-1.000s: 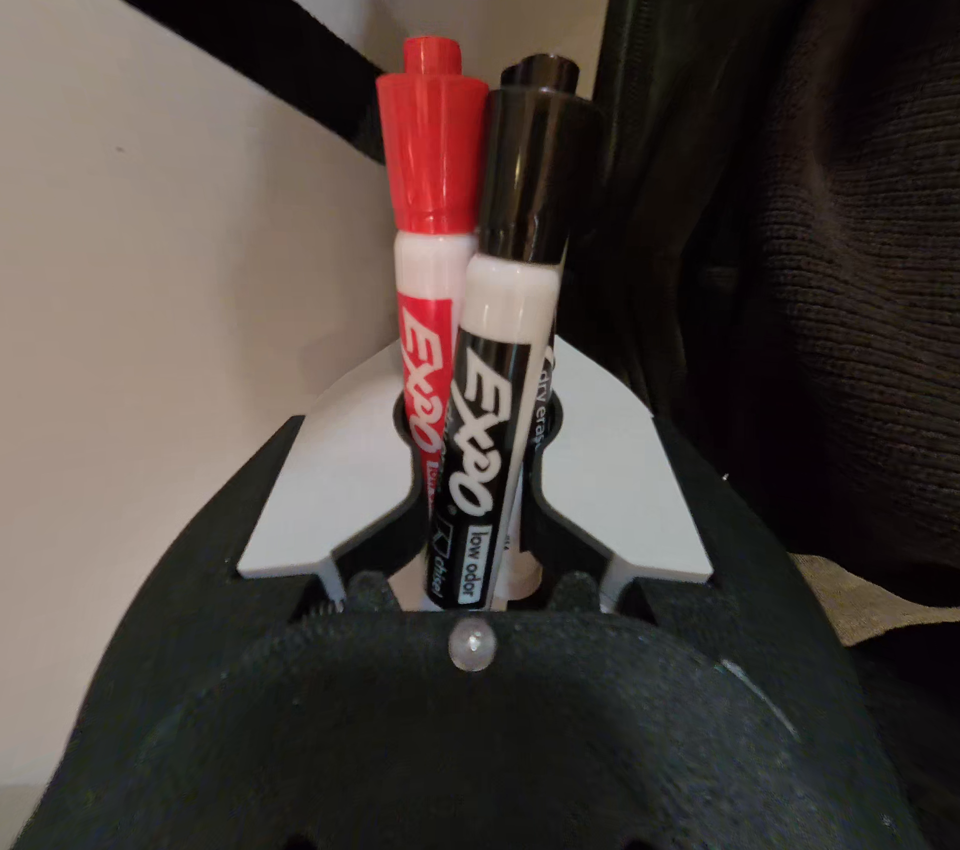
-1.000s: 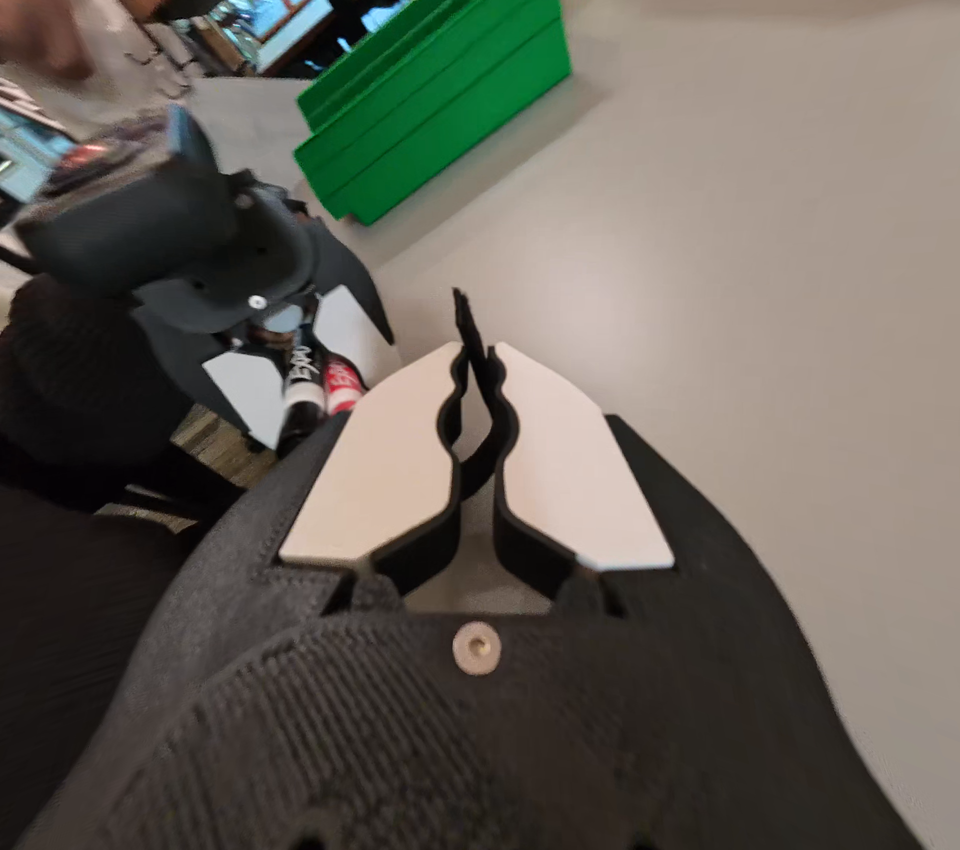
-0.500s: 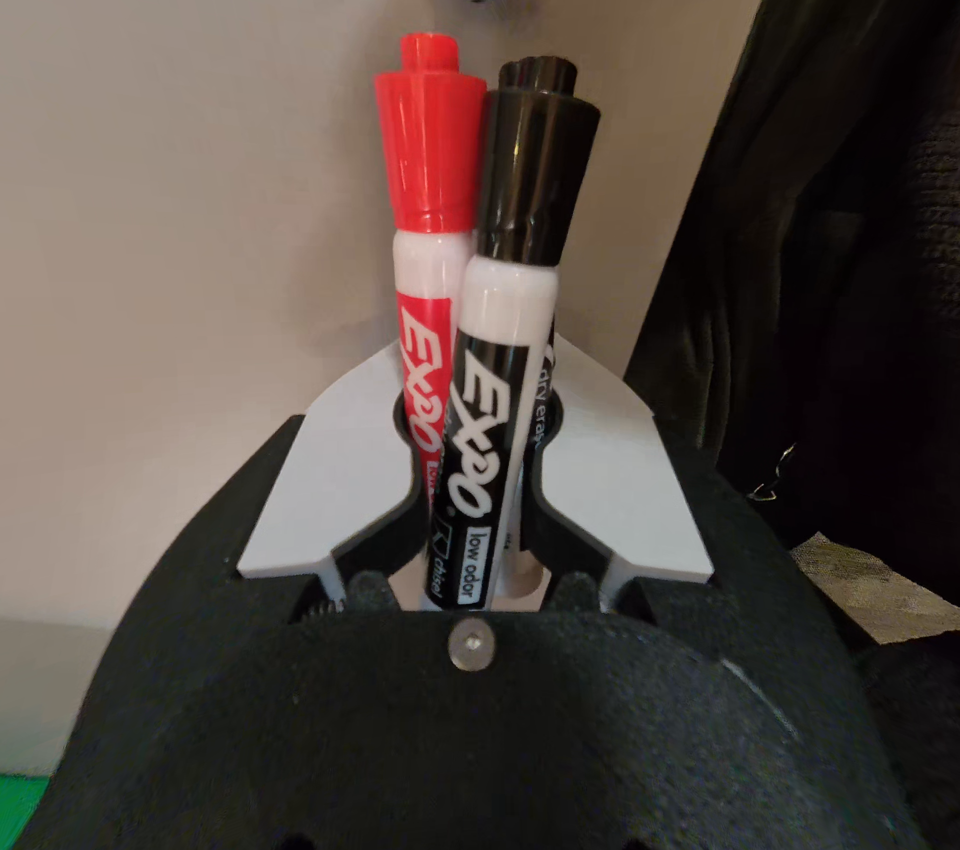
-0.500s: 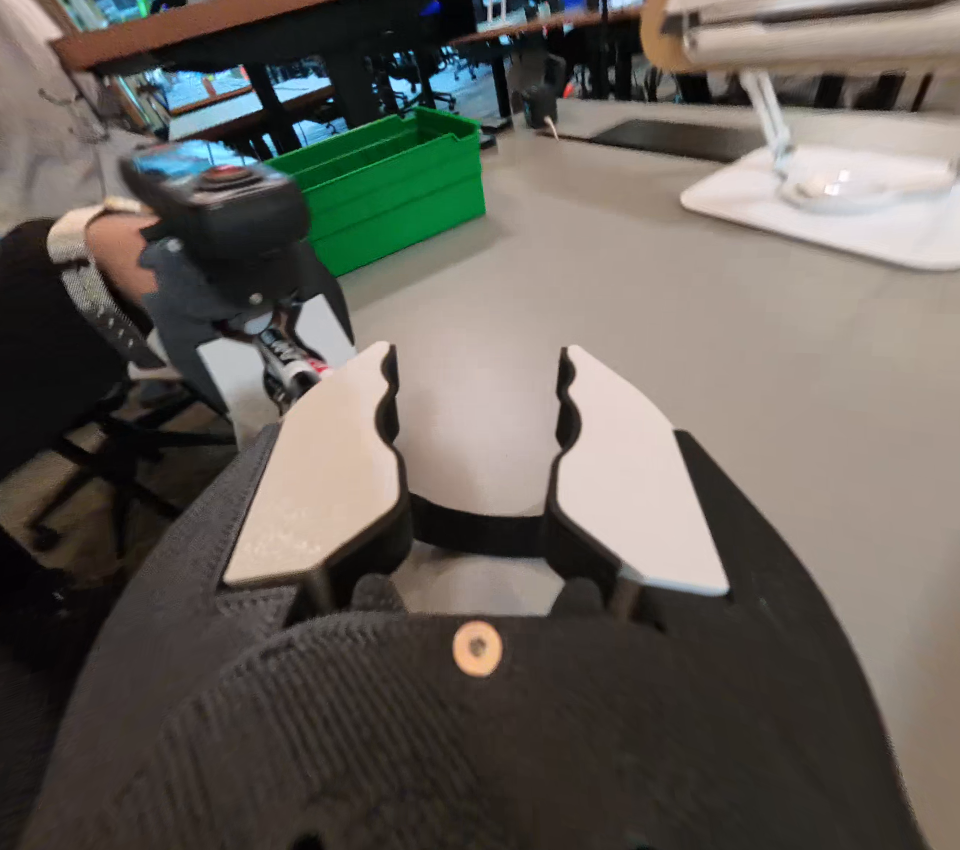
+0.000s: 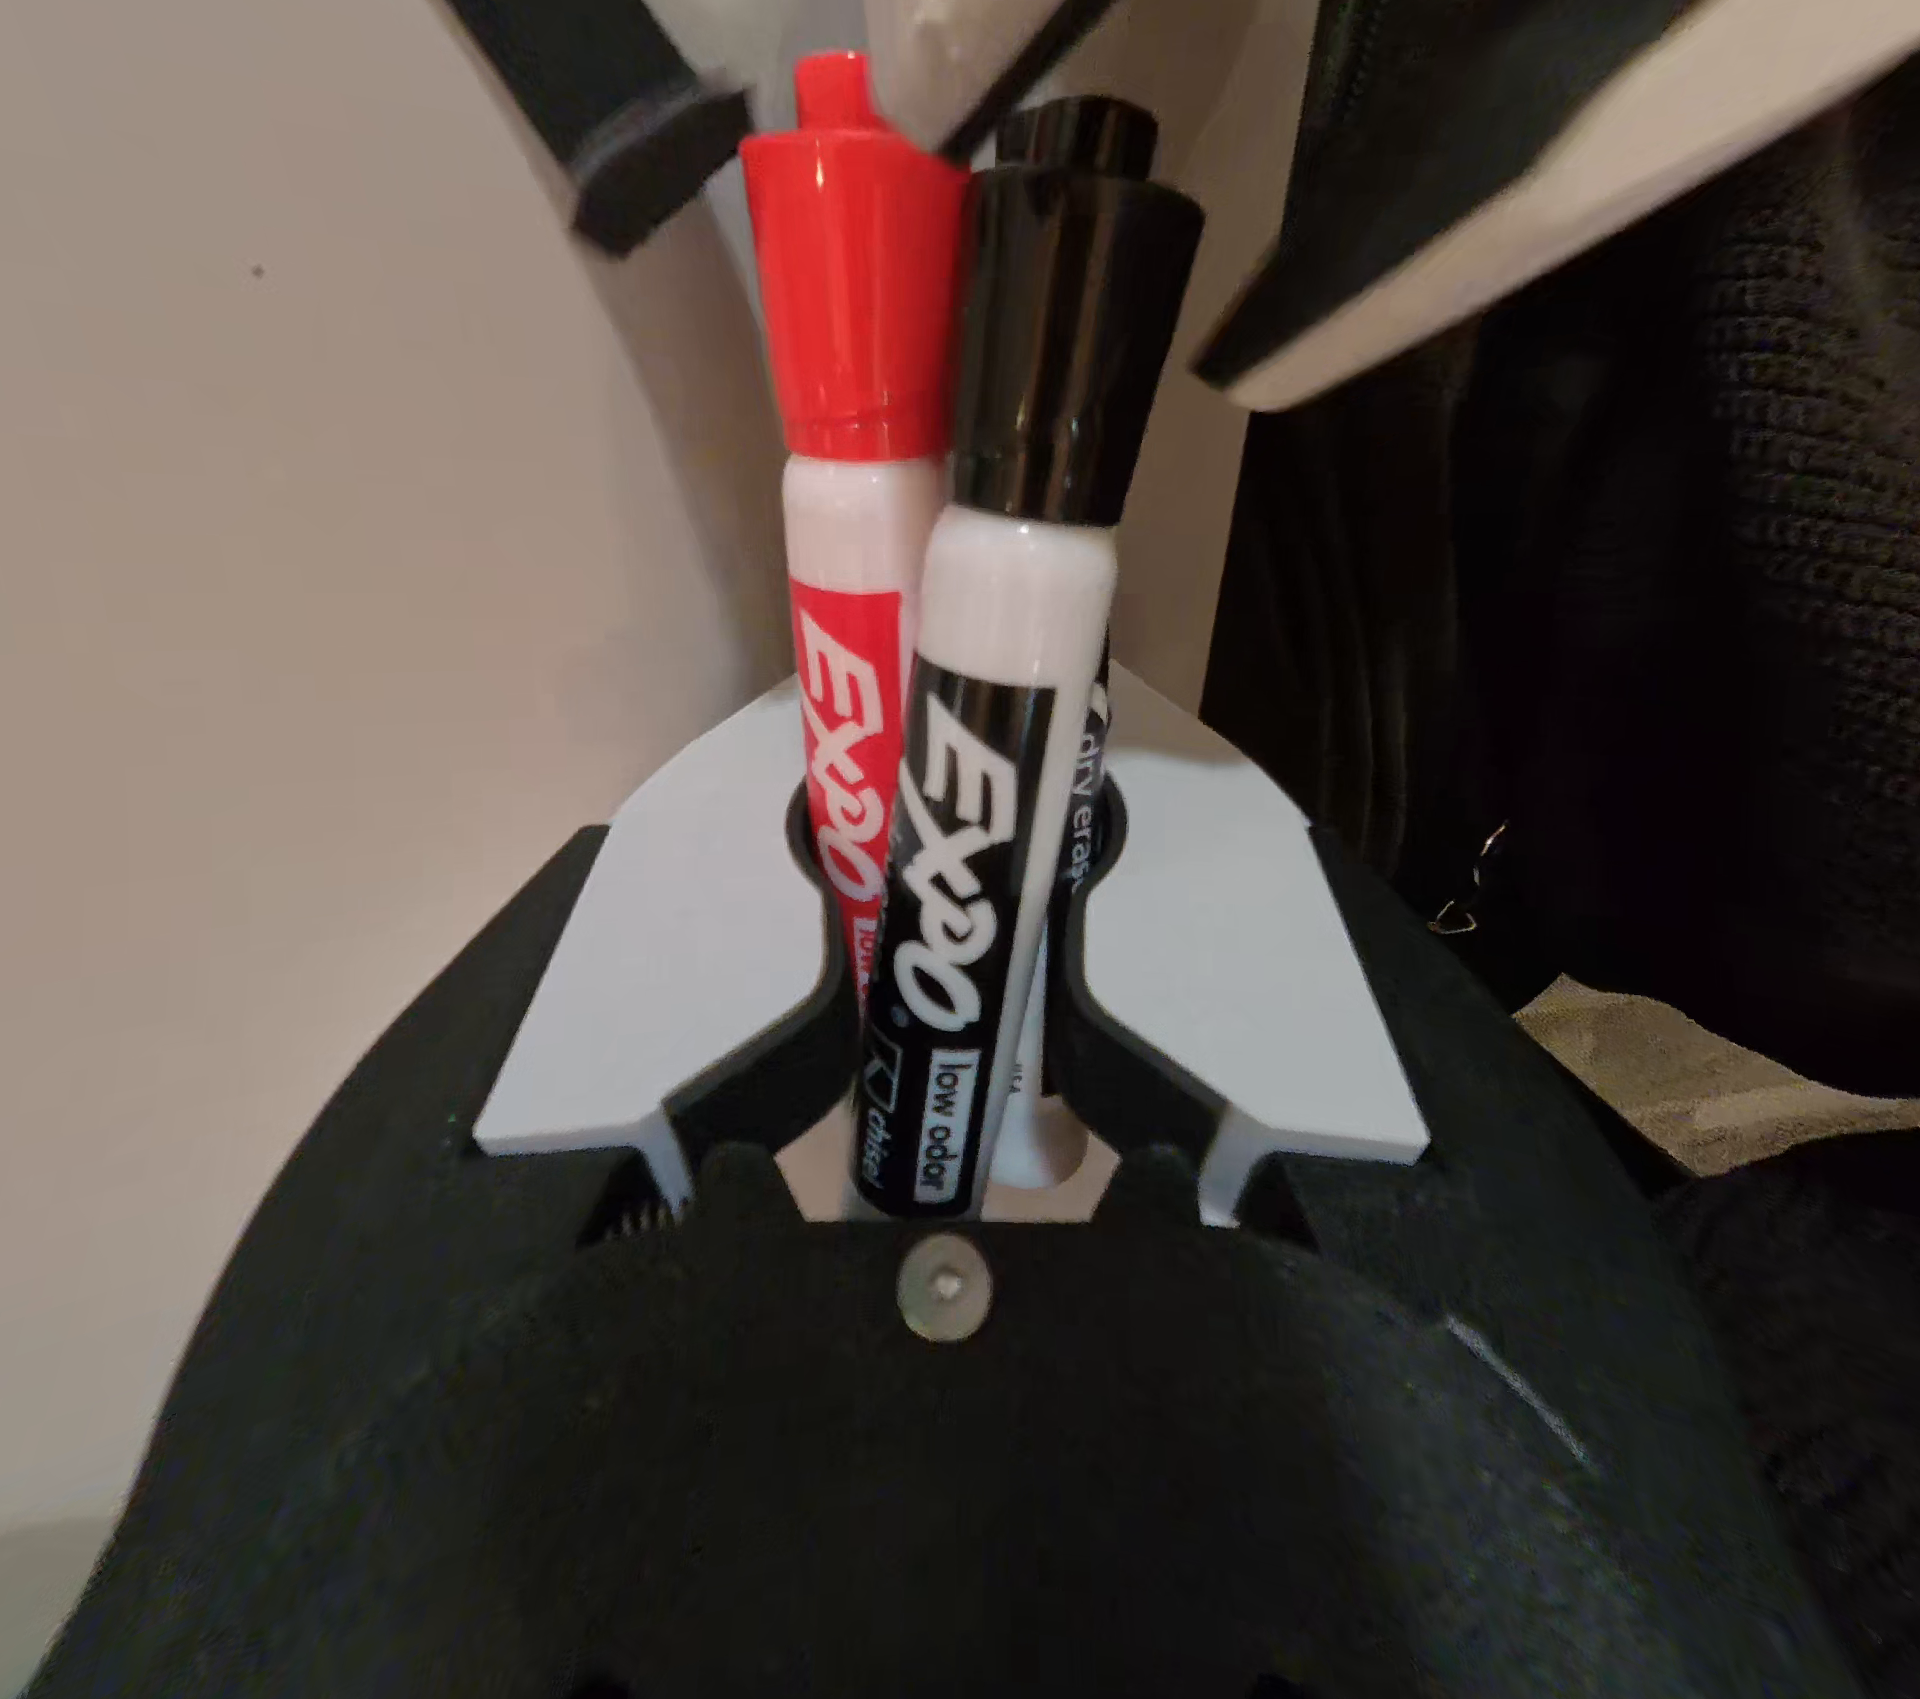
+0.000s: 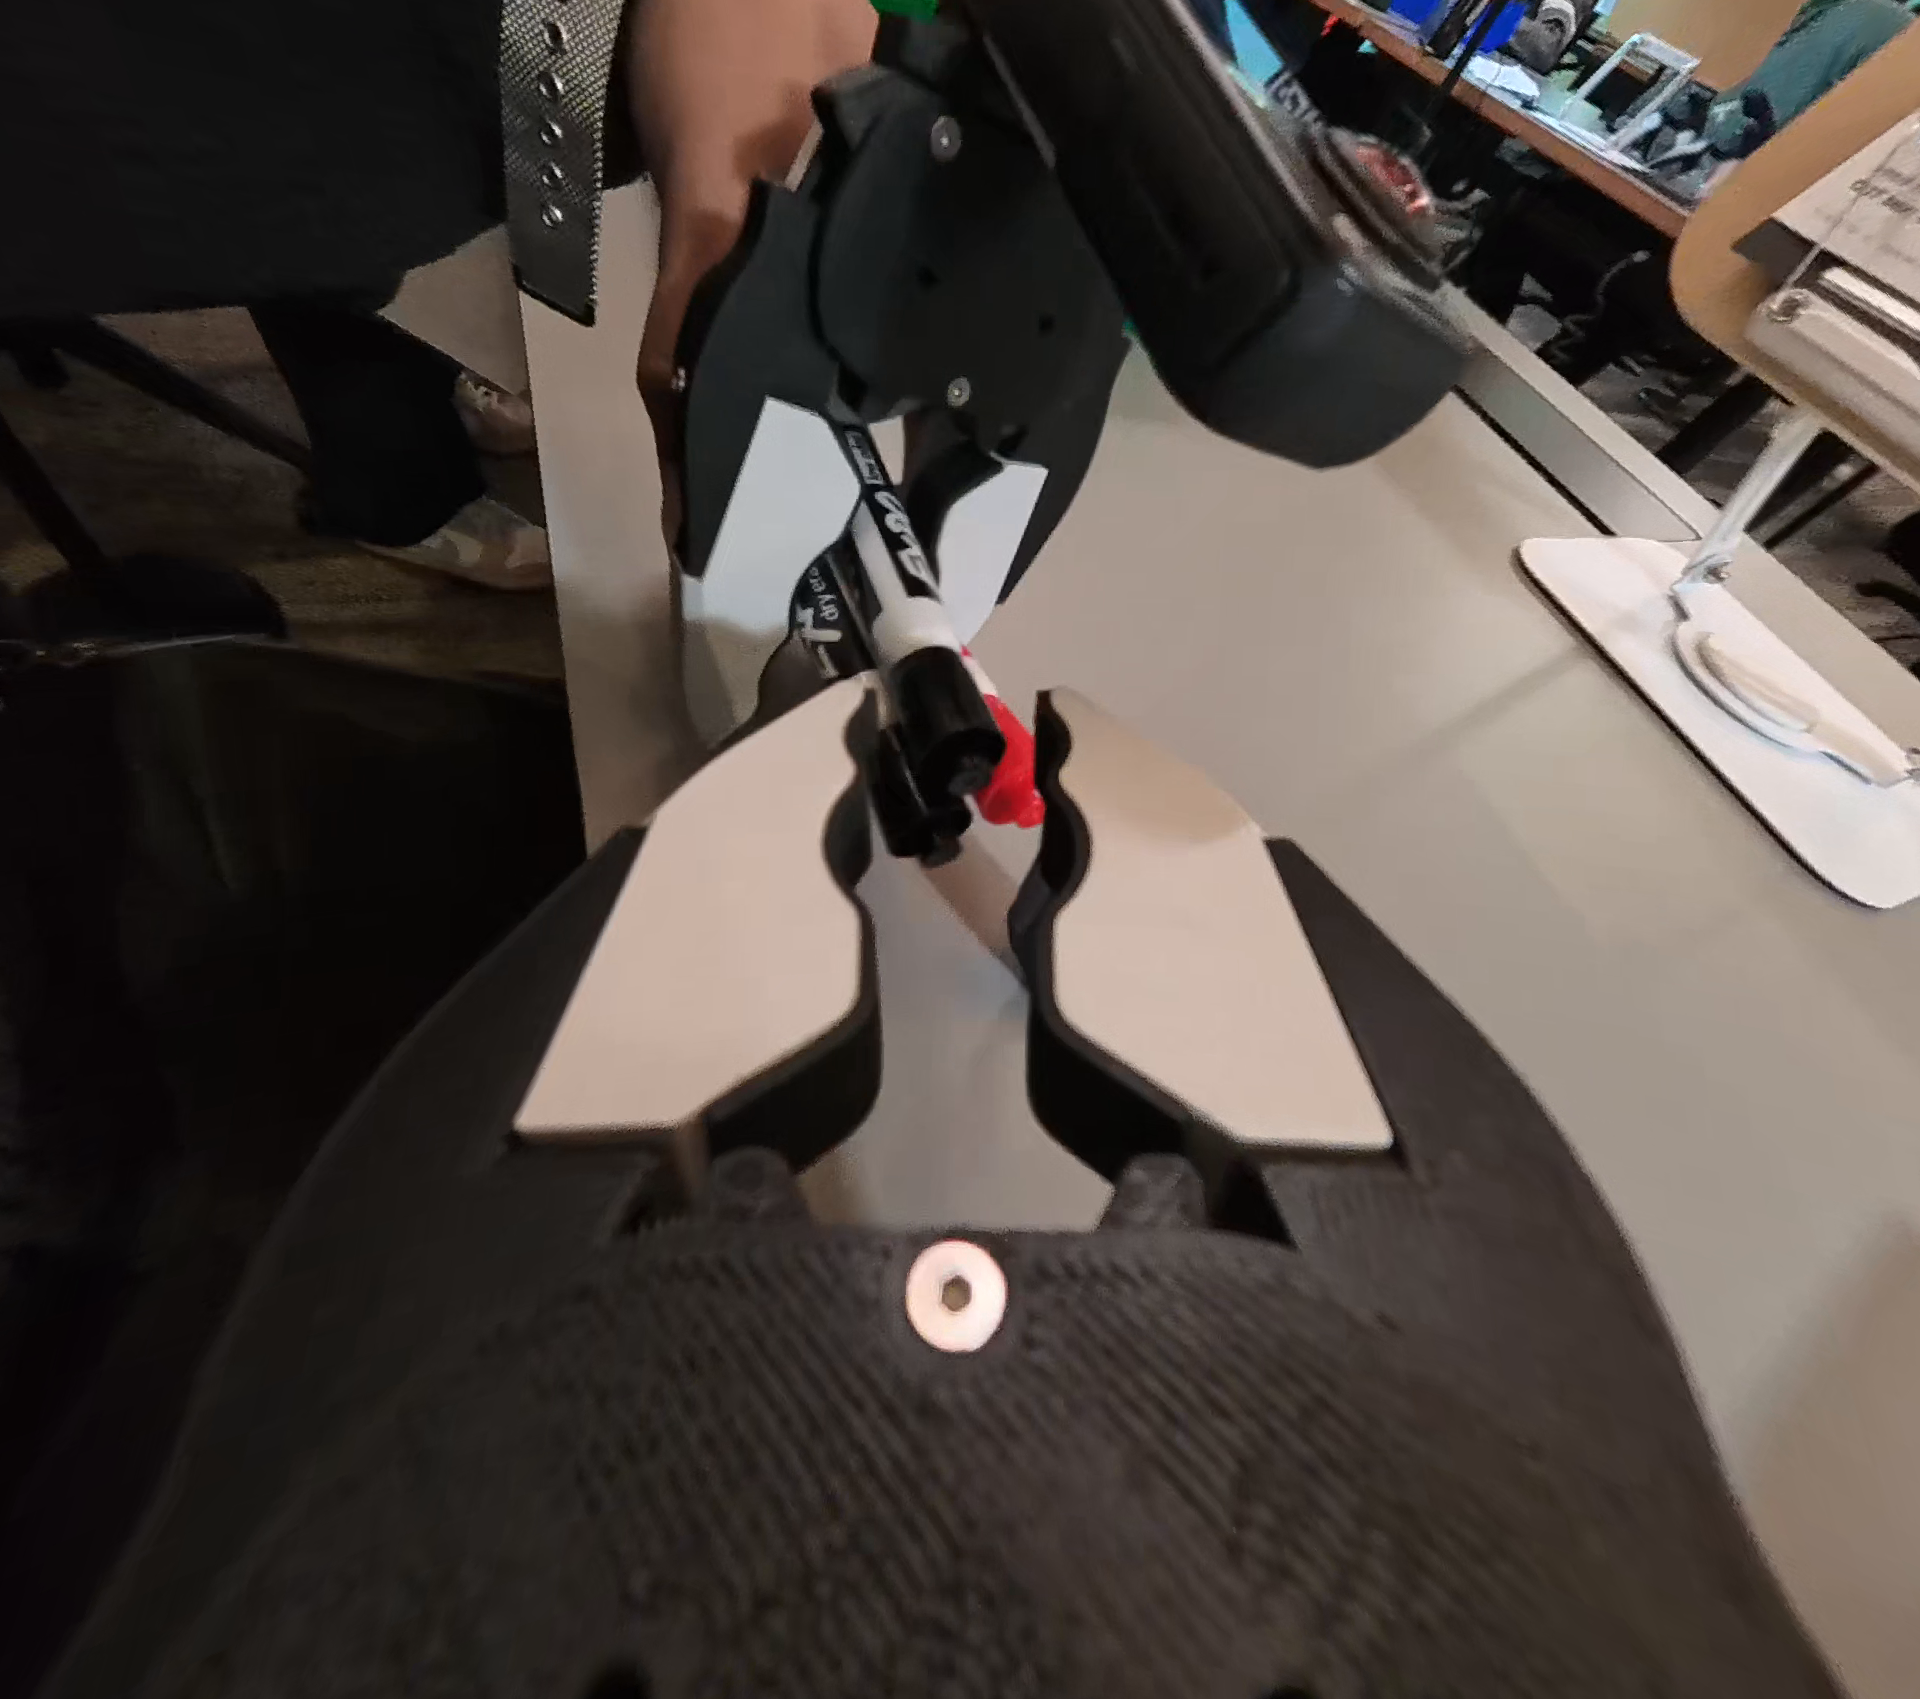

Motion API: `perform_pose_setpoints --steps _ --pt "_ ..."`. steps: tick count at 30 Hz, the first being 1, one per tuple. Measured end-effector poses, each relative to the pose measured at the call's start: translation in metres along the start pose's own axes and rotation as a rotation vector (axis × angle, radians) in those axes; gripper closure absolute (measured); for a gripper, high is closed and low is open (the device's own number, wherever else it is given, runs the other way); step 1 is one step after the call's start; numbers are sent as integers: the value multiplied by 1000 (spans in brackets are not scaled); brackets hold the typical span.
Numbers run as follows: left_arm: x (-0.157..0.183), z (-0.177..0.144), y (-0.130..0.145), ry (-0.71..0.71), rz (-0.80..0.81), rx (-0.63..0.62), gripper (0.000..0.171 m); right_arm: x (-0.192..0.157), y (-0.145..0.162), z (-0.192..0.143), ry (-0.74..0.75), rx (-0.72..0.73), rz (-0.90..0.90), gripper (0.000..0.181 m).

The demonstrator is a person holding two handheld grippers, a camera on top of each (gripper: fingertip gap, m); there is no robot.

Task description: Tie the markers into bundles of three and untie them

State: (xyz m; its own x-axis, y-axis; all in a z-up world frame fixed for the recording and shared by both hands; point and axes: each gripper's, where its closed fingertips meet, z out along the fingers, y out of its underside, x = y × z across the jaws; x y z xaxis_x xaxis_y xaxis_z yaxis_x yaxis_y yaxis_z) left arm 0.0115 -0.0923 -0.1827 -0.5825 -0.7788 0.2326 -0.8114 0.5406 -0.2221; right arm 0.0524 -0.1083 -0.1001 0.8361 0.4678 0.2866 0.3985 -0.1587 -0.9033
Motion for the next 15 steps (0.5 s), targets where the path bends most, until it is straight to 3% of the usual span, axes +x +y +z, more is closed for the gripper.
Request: perform_pose_setpoints --steps 15 --pt "1 2 -7 10 12 -6 127 5 7 -10 -11 -6 -25 164"
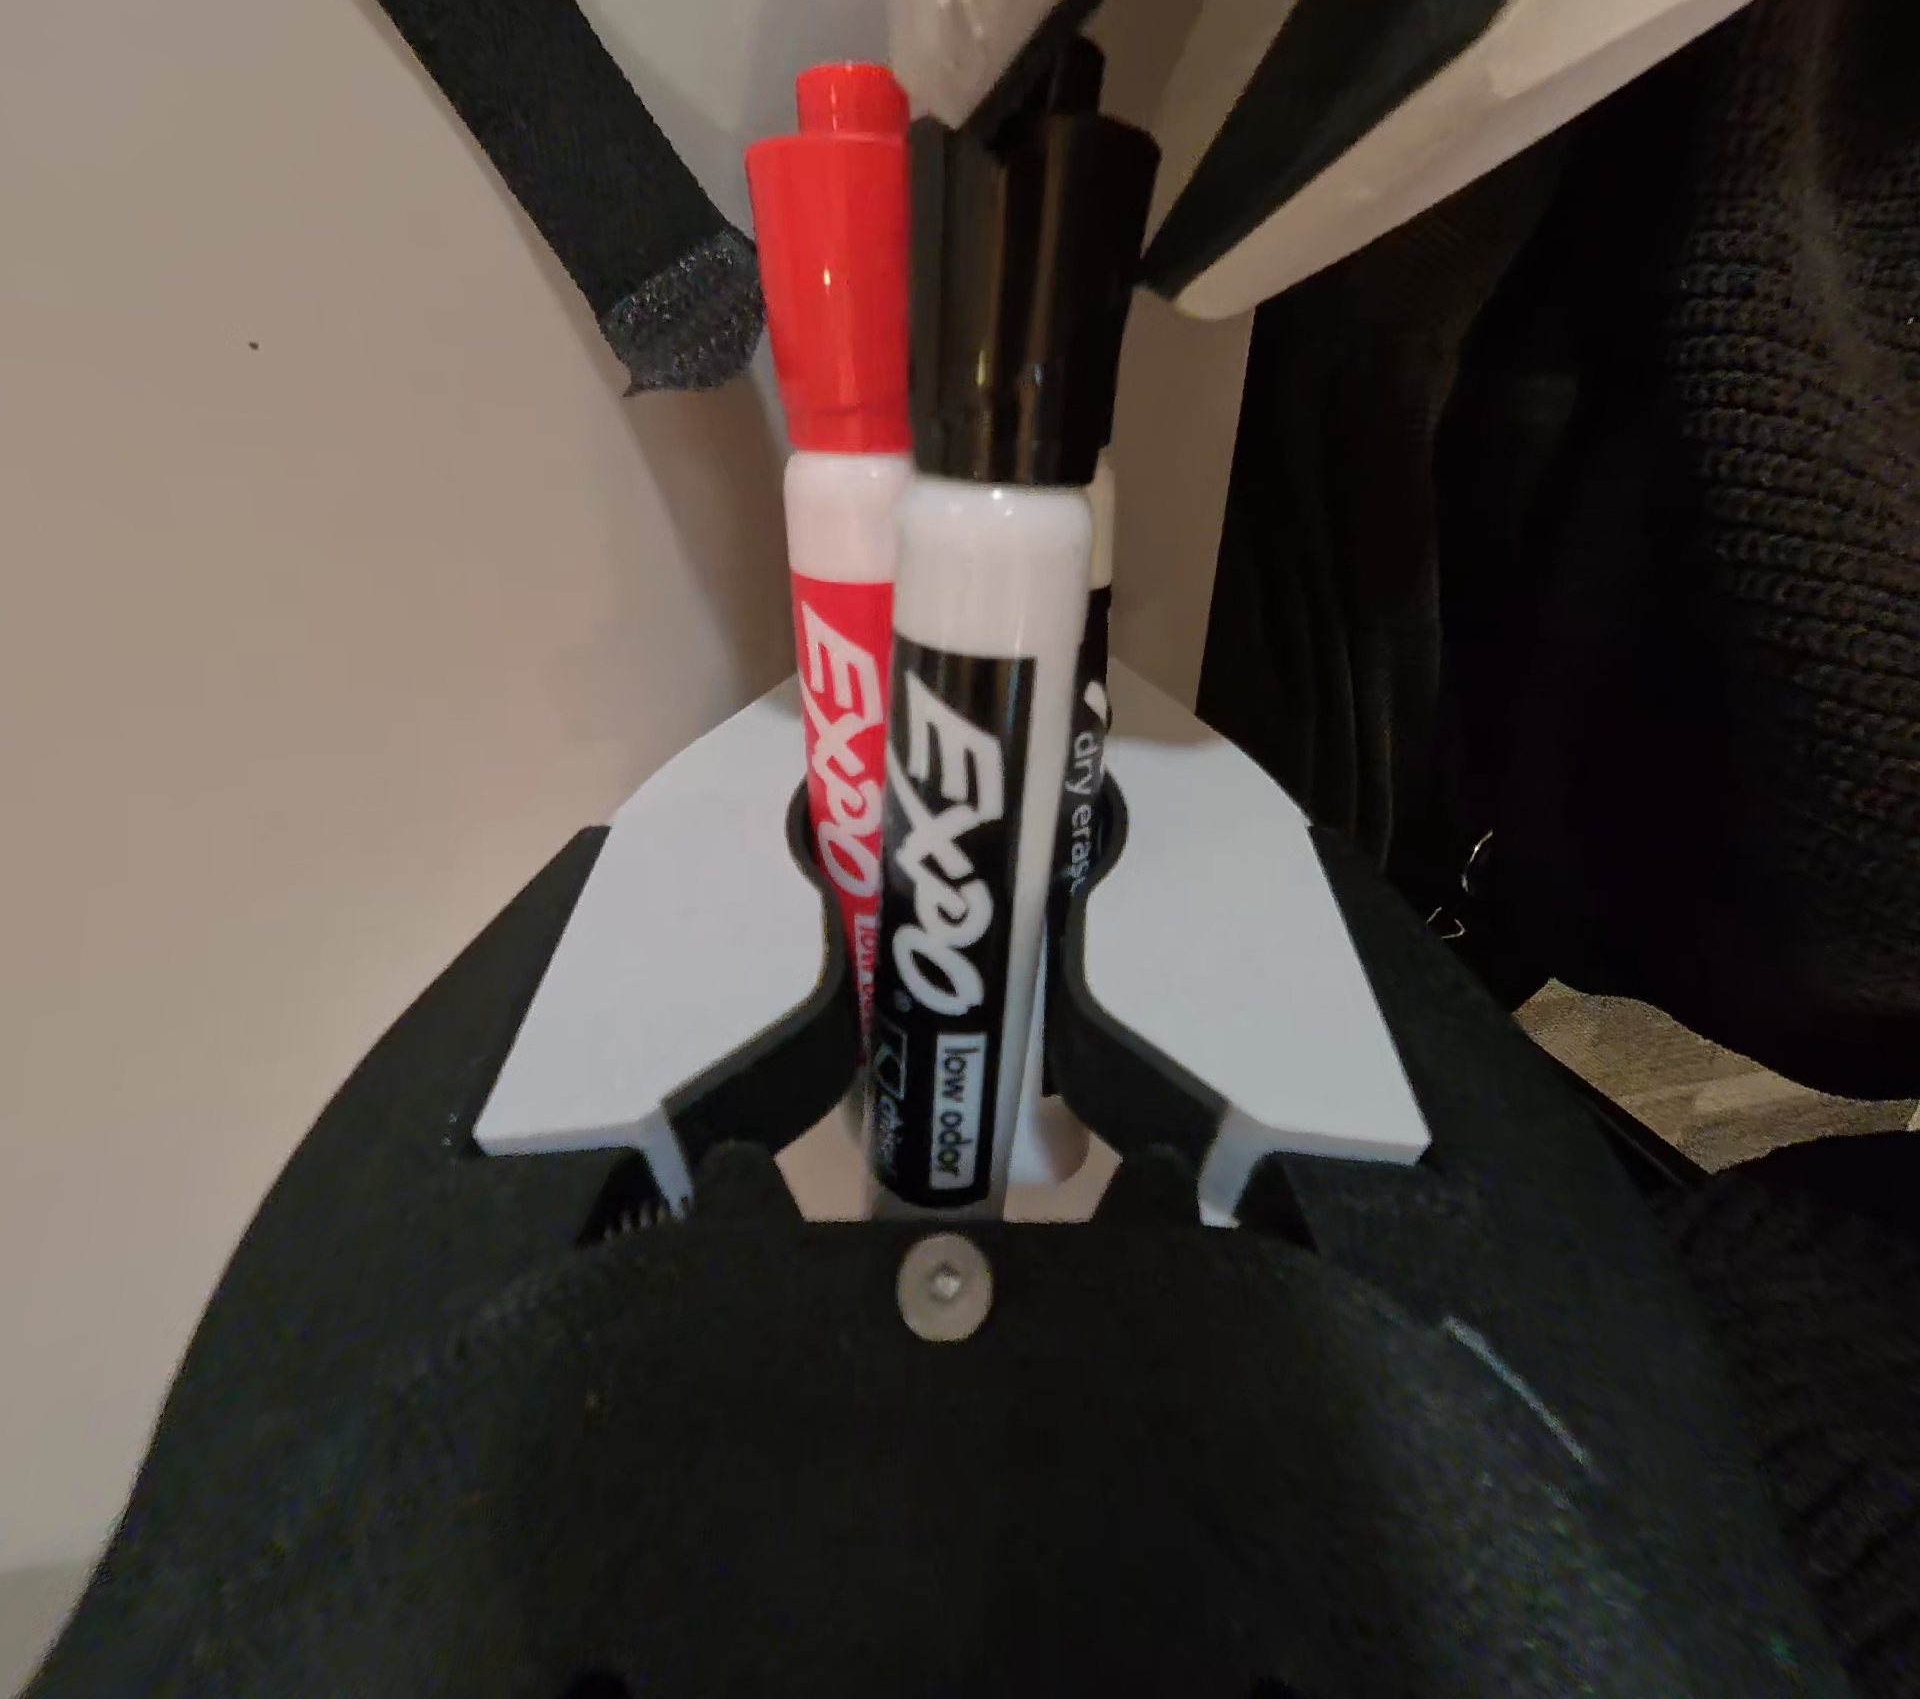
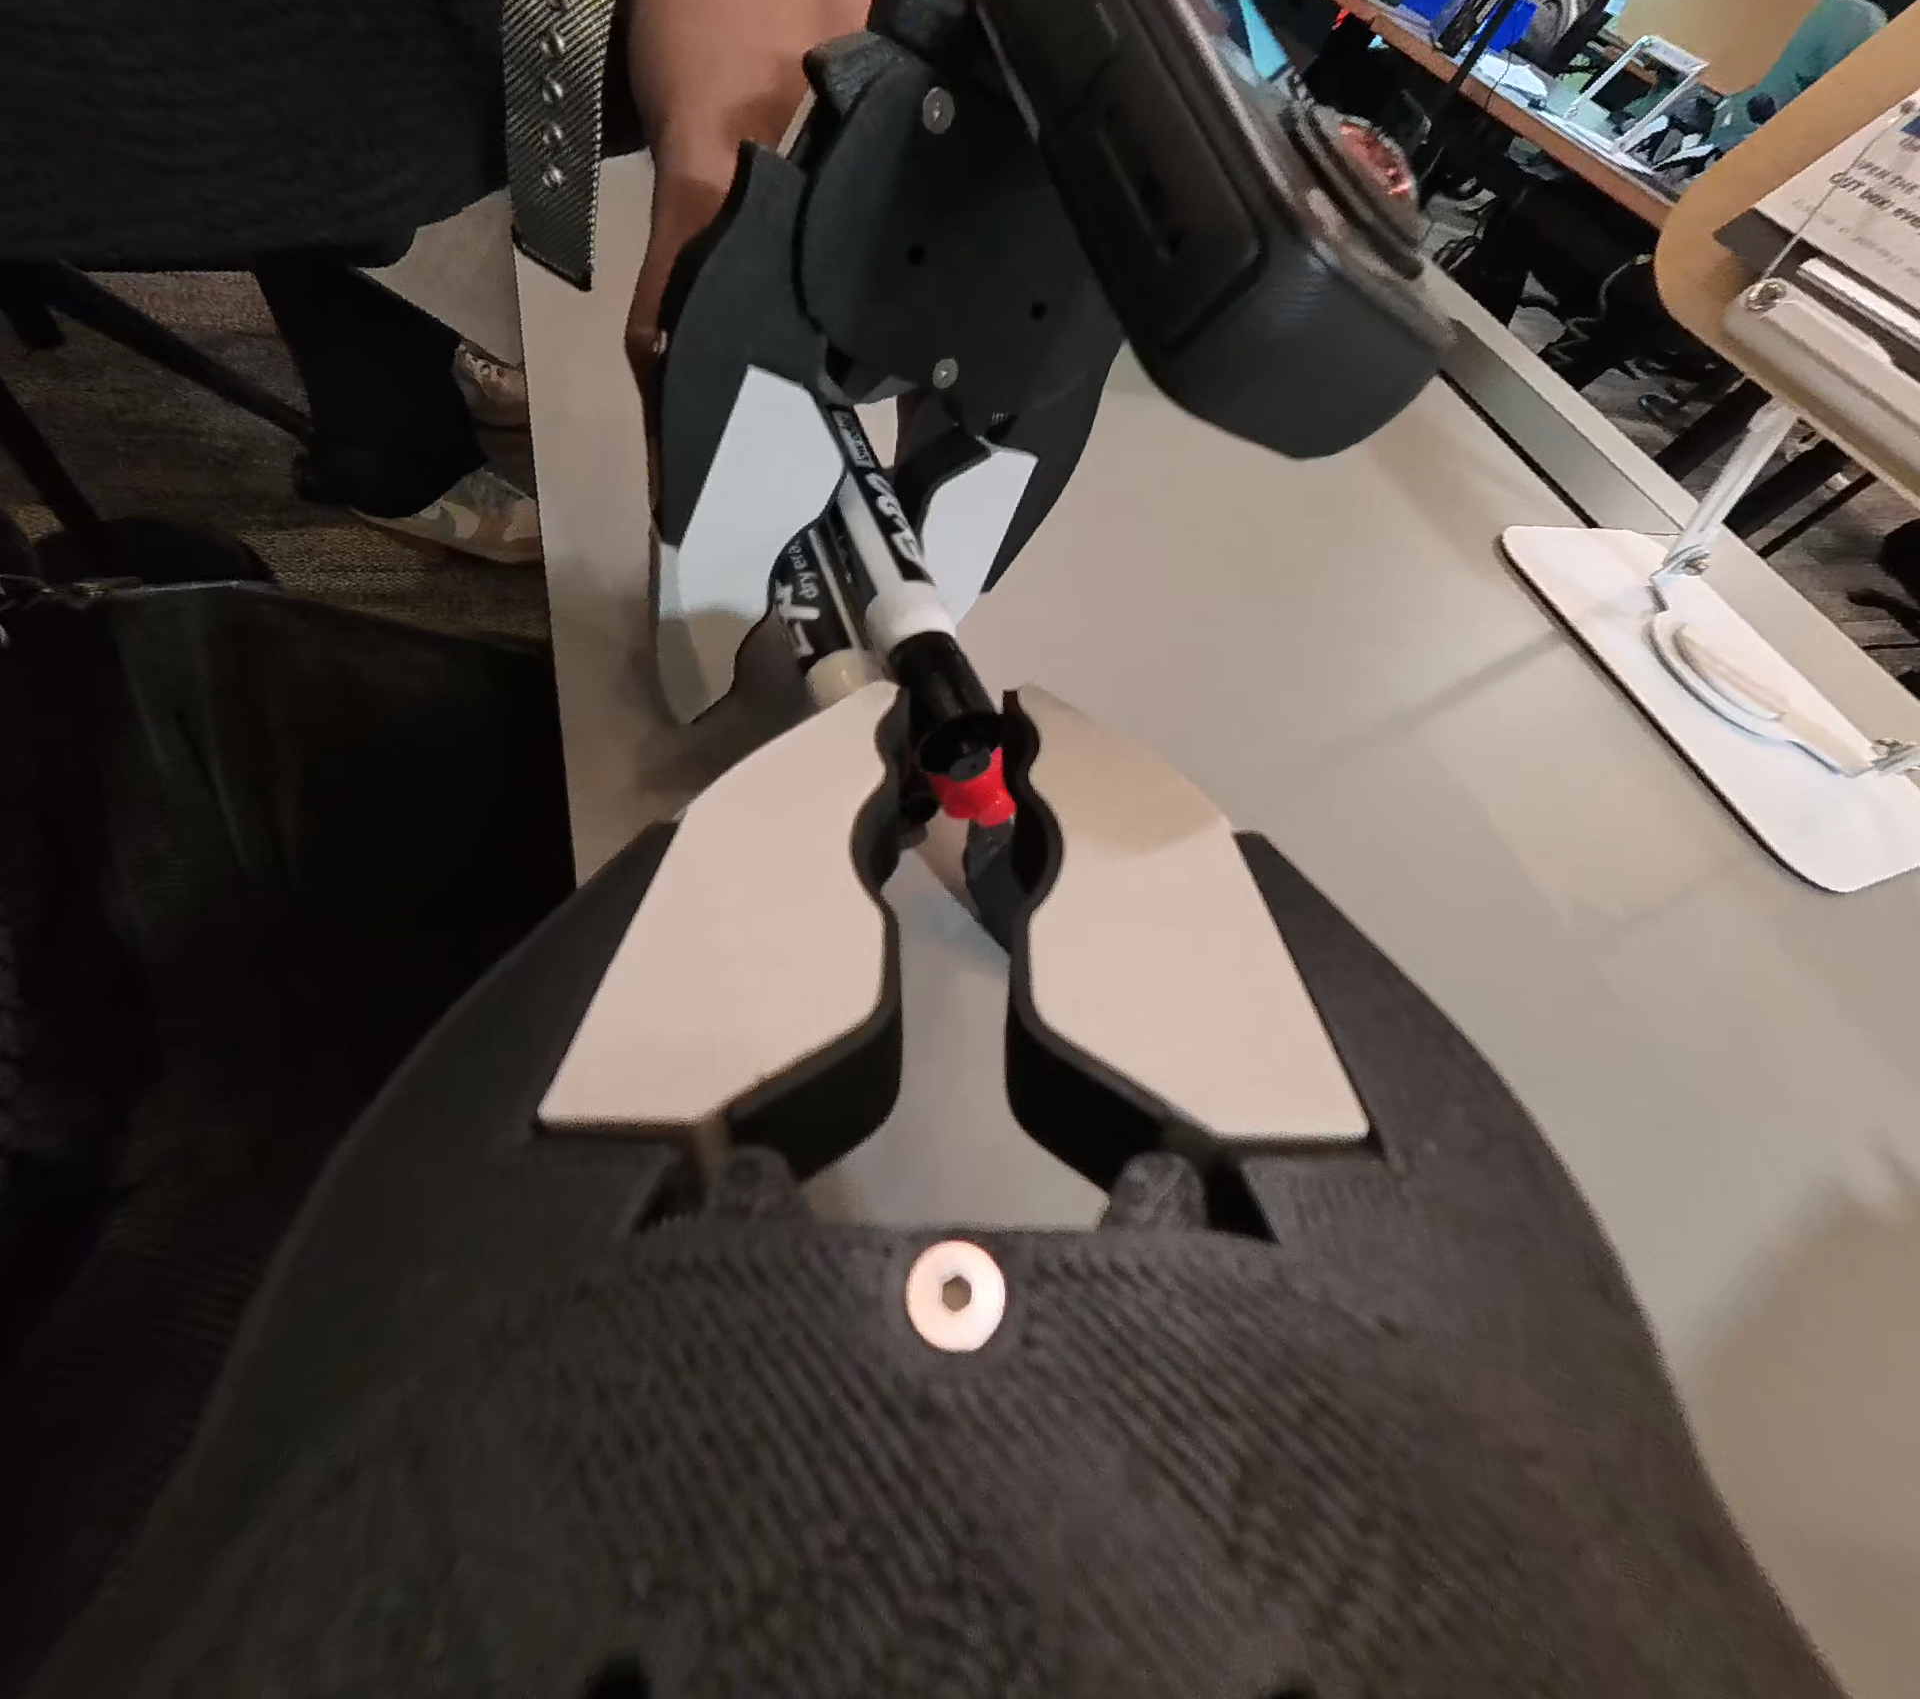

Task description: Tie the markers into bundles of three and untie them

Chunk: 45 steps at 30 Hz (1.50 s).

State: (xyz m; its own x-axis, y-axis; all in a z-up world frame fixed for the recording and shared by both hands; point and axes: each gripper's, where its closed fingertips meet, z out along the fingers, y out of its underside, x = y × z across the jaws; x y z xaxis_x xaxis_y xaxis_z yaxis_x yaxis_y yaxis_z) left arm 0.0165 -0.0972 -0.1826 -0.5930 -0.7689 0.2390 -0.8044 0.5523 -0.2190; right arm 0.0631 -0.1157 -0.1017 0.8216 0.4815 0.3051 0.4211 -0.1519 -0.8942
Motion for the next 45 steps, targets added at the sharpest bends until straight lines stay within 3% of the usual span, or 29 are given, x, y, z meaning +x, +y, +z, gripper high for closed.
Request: perform_pose_setpoints --steps 12,19,23,31,36,39,41,45 --pt "-5 -9 4 -15 -23 28 127 16 -3 -6 55 35 70 153" --pt "-16 -18 18 -40 -85 42 127 49 26 -9 213 -99 129 152" --pt "-20 -21 25 -44 -112 51 127 63 31 -16 266 -105 271 151" --pt "-31 -30 41 -60 -175 81 127 33 34 7 204 -186 334 144" --pt "-33 -29 48 -61 -198 71 127 20 51 41 251 -334 165 133" --pt "-31 -27 49 -60 -198 62 127 19 61 47 255 -408 33 147" --pt "-31 -26 50 -62 -200 56 127 15 54 43 216 -371 -9 178" --pt "-29 -26 51 -64 -203 50 127 6 37 23 59 -268 -79 179"
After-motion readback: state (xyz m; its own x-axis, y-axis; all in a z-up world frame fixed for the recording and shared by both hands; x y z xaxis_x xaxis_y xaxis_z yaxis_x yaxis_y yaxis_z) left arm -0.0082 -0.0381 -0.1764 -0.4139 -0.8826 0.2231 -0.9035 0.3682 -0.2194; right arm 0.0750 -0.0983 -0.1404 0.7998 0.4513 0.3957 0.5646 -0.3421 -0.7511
